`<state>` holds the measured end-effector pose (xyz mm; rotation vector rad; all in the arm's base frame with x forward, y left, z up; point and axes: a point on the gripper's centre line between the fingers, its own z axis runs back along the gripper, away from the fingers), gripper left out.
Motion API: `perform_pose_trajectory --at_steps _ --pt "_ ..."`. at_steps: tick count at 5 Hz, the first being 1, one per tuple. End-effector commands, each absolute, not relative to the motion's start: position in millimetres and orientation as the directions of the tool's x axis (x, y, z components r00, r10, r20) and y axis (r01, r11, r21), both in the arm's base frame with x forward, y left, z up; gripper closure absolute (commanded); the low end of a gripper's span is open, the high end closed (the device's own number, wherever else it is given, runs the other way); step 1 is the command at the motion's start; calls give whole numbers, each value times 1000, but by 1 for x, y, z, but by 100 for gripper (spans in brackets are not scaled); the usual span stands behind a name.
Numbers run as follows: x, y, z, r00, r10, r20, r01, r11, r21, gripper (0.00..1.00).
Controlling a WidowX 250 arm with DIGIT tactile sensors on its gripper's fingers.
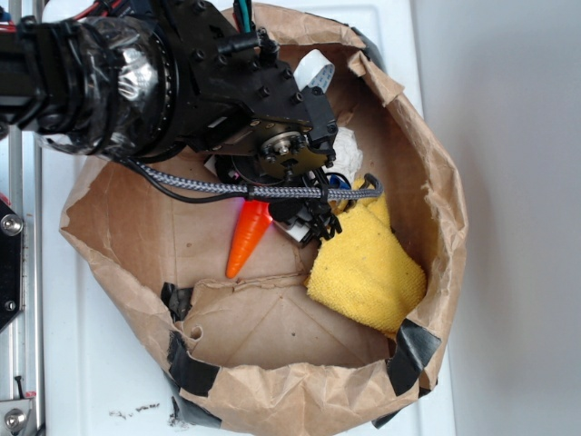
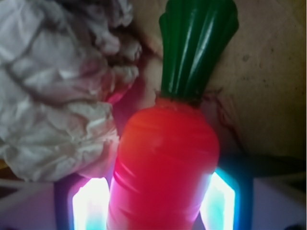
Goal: Grab the carrot.
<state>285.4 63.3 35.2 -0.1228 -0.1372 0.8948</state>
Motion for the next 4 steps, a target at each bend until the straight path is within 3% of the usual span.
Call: perform_pose_trajectory --at_steps 1,2,3,4 --pt "285 64 124 649 755 95 -728 652 -212 100" --pt "278 50 167 691 717 91 -691 692 -208 100" --pt "278 35 195 717 691 93 -662 717 -219 100" --pt "282 30 197 703 699 131 -666 712 -223 100"
